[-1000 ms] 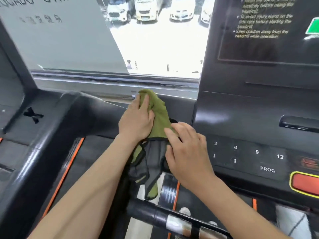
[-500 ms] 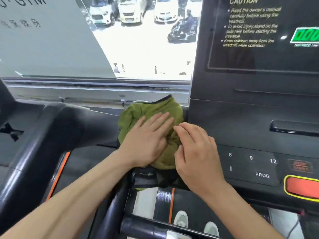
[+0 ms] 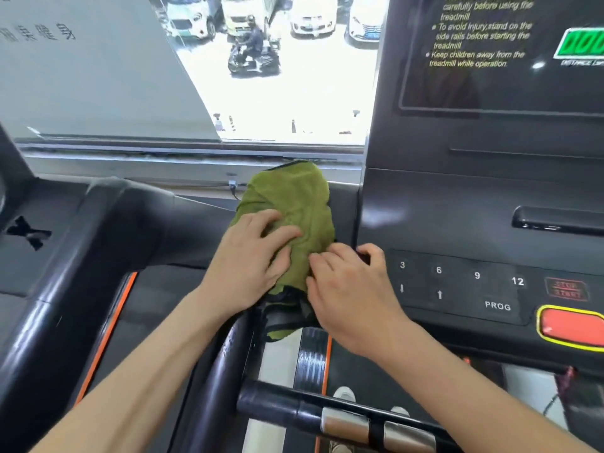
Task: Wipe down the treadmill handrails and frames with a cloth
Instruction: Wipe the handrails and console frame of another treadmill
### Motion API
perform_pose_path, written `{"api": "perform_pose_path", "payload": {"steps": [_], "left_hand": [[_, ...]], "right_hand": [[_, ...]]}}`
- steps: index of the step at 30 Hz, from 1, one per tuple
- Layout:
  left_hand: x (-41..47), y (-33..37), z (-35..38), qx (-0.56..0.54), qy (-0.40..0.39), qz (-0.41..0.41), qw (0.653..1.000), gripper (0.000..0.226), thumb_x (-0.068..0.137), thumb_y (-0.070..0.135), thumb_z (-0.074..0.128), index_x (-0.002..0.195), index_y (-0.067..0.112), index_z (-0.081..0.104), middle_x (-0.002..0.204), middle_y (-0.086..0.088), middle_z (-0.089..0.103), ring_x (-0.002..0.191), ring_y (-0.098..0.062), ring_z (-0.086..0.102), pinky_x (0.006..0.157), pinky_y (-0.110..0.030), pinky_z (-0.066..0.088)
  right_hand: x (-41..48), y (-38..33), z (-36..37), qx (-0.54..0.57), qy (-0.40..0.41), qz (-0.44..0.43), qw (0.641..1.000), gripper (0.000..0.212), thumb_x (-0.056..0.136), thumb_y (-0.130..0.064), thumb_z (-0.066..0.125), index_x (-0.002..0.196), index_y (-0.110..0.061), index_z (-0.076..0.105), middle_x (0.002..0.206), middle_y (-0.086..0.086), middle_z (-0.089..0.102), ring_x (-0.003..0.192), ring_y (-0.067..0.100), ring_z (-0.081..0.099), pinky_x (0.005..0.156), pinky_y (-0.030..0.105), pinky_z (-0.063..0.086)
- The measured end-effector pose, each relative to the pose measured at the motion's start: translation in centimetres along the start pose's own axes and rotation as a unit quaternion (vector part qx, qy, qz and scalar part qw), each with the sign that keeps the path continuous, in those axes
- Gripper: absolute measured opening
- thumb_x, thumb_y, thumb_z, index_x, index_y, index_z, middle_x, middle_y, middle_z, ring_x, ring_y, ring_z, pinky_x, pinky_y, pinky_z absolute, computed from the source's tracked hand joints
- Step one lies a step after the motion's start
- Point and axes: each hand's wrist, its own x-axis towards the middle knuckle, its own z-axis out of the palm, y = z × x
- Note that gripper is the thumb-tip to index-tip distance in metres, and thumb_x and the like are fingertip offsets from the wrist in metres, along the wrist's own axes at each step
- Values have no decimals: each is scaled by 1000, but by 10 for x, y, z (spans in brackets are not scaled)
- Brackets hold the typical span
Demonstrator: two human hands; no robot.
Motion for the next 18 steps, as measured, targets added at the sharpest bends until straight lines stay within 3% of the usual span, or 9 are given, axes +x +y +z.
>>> {"api": "perform_pose_path", "payload": {"steps": [3,5,8,10,13,15,18], "left_hand": [[-14,6,-23,77,-35,-48,995,39,85,39,42,114,31,66,90,0,64,78,-26,62,69,-38,45],[-25,12,-34,89,-47,-92,991,40,82,34,41,114,32,64,77,-2,68,69,-33,64,60,-36,44],[-38,25,-45,52,-20,-141,988,27,77,29,47,92,30,69,71,1,65,67,-32,62,55,-33,41],[-41,32,-55,11,13,-125,992,16,75,25,49,72,22,65,73,4,52,66,-25,54,56,-31,39],[-49,35,-71,-113,51,-137,983,16,75,24,39,65,18,50,75,5,48,70,-17,48,64,-33,40],[-52,38,-70,-84,10,-190,978,15,78,29,37,75,21,49,71,2,56,71,-24,54,64,-38,43],[-58,43,-42,70,-116,-234,963,19,89,39,40,103,31,51,90,1,67,86,-30,61,68,-37,47]], "right_hand": [[22,-6,-4,24,-62,5,998,31,85,-29,24,91,-15,50,94,1,62,107,25,52,79,44,27],[38,-2,-3,26,-99,-4,995,17,88,-28,30,95,-17,41,102,2,57,114,24,44,78,42,25],[48,4,-13,59,-87,8,994,12,81,-17,47,93,-15,48,83,5,51,96,29,51,70,34,28],[41,5,-27,184,-47,47,981,17,71,-13,44,82,-20,56,69,1,46,79,29,52,62,31,31],[16,-4,-48,358,-26,61,931,19,61,-13,35,60,-30,45,54,-8,42,62,23,45,58,31,35],[8,-5,-41,297,-30,75,951,18,61,-12,36,63,-28,43,55,-7,40,62,27,47,57,32,35],[10,3,-25,84,33,79,993,20,60,-6,42,72,-19,51,67,-1,49,72,31,52,56,34,38]]}}
